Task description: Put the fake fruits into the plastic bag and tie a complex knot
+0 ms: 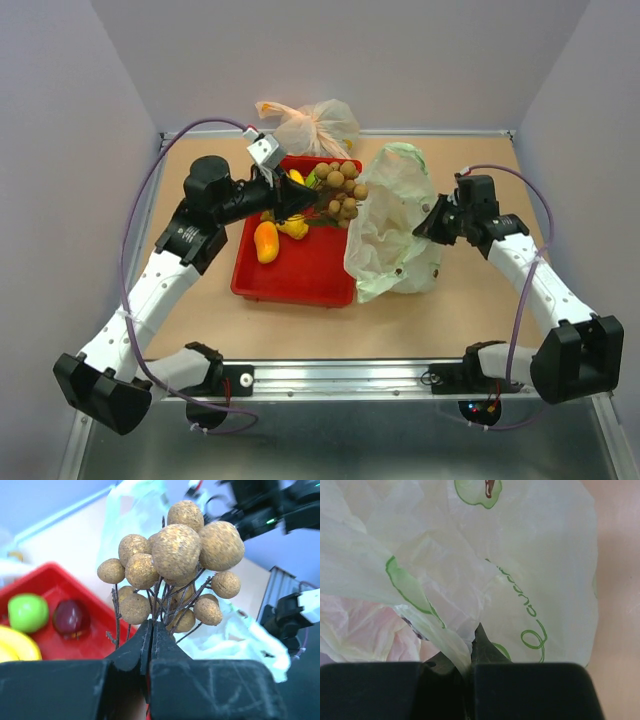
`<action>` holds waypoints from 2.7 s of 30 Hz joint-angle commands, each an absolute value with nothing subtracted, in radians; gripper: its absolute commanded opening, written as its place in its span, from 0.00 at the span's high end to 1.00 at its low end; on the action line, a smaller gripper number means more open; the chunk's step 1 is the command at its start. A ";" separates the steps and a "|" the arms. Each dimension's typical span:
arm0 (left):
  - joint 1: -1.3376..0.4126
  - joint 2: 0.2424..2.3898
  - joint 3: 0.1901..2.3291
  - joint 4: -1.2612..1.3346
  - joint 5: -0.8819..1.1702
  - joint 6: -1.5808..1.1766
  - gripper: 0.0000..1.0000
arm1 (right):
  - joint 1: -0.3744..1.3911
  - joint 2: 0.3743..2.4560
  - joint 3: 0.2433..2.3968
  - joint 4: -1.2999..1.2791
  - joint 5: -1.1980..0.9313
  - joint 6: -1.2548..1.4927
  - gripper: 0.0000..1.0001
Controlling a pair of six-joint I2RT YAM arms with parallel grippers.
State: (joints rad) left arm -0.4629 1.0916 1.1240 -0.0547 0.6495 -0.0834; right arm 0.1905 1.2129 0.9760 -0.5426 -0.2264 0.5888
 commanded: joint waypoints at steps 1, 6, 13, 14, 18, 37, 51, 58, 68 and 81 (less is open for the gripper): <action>-0.479 1.120 1.186 0.024 0.742 -0.123 1.00 | 0.157 1.233 1.000 -0.535 -0.348 0.649 1.00; -0.541 1.210 1.236 0.143 0.749 -0.190 1.00 | 0.111 1.249 0.959 -0.511 -0.415 0.679 1.00; -0.696 1.353 1.270 0.229 0.617 -0.225 1.00 | 0.074 1.246 0.927 -0.485 -0.477 0.695 1.00; -0.719 1.402 1.296 0.219 0.591 -0.229 1.00 | 0.069 1.241 0.916 -0.485 -0.485 0.695 1.00; -0.759 1.528 1.390 0.114 0.419 -0.206 0.99 | 0.052 1.229 0.896 -0.485 -0.503 0.696 1.00; -0.674 1.381 1.226 0.002 0.310 -0.169 0.25 | 0.005 1.233 0.836 -0.465 -0.543 0.687 1.00; -0.600 1.543 1.080 0.106 0.518 -0.244 0.18 | 0.005 1.230 0.828 -0.462 -0.548 0.684 1.00; -0.603 1.640 1.061 0.233 0.555 -0.267 0.30 | 0.005 1.218 0.815 -0.462 -0.548 0.678 1.00; -0.606 1.674 1.112 0.285 0.721 -0.290 0.97 | -0.017 1.207 0.807 -0.465 -0.540 0.655 1.00; -0.598 1.393 1.238 0.215 0.896 -0.457 1.00 | -0.018 1.154 0.959 -0.618 -0.491 0.566 1.00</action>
State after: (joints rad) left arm -0.6003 1.4559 1.1973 0.1875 0.8131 -0.3767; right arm -0.0132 1.1866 0.8730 -0.5755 -0.5030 0.6102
